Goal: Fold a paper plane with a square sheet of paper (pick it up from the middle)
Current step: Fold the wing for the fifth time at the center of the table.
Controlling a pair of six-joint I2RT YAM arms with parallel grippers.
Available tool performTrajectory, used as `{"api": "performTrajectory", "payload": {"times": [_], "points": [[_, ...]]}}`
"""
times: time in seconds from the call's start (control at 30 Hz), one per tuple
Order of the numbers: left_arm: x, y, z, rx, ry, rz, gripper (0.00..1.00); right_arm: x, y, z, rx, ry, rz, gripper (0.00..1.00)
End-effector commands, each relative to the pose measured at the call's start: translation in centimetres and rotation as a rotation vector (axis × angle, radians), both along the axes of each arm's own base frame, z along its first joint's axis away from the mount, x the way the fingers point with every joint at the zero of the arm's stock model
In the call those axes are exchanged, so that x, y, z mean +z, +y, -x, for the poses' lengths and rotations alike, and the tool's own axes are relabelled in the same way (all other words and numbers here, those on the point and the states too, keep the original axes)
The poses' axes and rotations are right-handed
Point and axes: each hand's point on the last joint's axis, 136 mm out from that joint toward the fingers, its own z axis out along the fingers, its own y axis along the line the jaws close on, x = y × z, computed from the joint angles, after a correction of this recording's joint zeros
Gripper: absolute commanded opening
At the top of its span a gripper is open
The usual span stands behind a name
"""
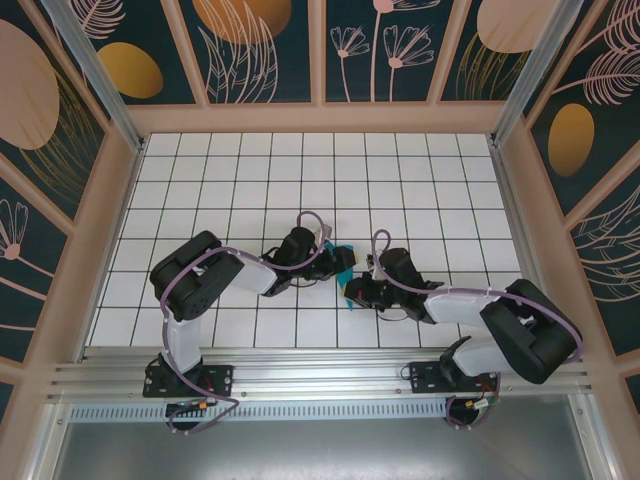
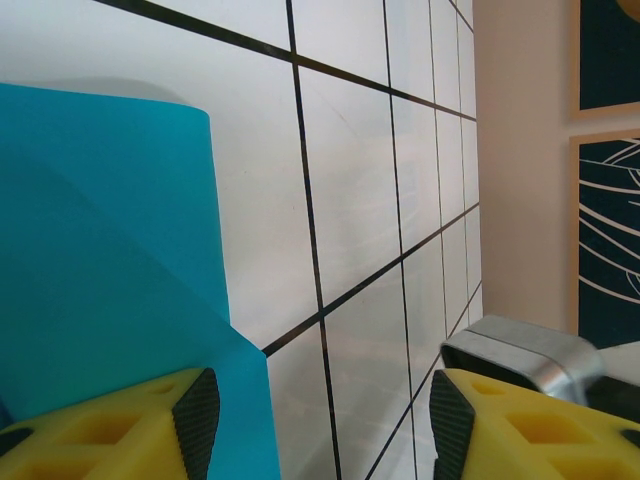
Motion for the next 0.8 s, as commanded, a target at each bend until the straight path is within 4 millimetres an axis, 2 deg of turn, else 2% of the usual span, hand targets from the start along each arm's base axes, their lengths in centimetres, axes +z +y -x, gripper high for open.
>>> {"api": "performTrajectory", "payload": {"times": [0.0, 0.23, 0.53, 0.6, 0.77], "points": [[-3.4, 0.6, 0.8, -0.011, 0.056, -0.089, 0.61, -1.3, -0.5, 0.1, -0.009, 0.021, 0.051, 0.06], [-3.4, 0.6, 0.8, -0.01, 0.055, -0.091, 0.61, -4.3, -2.4, 1.6, -0.016, 0.086, 0.13, 0.06], [-3.6, 0.7, 0.9, -0.011, 0.058, -0.1, 0.61, -6.9, -4.7, 3.8, -0.032, 0.171, 0.209, 0.05], [-3.8, 0.8, 0.8, -0.007, 0.06, -0.105, 0.61, -6.9, -4.8, 4.1, -0.027, 0.177, 0.208, 0.04], [-4.1, 0.9, 0.8, -0.001, 0.071, -0.111, 0.61, -4.7, -3.4, 4.4, 0.042, 0.124, 0.116, 0.05]]}}
